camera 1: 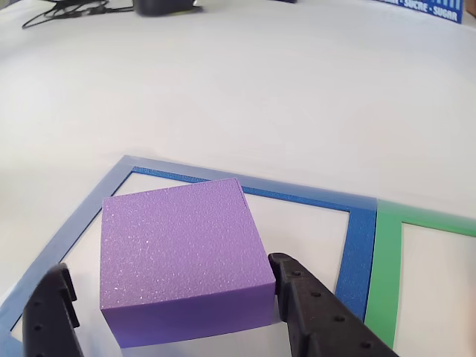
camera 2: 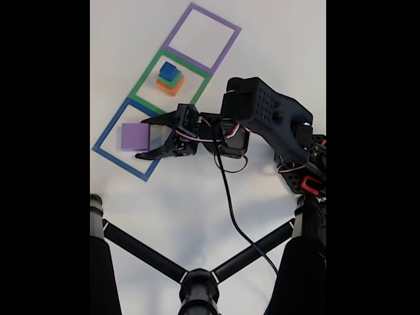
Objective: Tower of hanoi
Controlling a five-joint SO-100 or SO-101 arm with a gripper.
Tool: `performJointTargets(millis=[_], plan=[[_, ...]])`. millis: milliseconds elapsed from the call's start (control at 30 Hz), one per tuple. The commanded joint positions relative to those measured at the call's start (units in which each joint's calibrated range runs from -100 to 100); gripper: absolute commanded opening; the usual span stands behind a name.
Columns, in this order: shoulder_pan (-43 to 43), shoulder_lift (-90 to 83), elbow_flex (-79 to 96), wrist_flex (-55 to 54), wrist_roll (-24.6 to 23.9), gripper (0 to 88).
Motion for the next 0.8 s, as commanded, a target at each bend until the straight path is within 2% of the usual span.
performJointTargets(millis=[0, 167, 400, 533, 667, 767], plan=[[0.9, -0.9, -0.5, -1.4, 0.6, 38.7], [1.2, -7.1, 2.2, 1.5, 0.6, 39.5], [1.9, -25.8, 6.0, 15.5, 0.6, 34.3], [4.1, -38.7, 6.1, 30.8, 0.6, 30.5], [5.9, -52.6, 4.3, 50.8, 0.4, 22.9], [6.8, -61.6, 2.2, 65.3, -4.9, 15.3]])
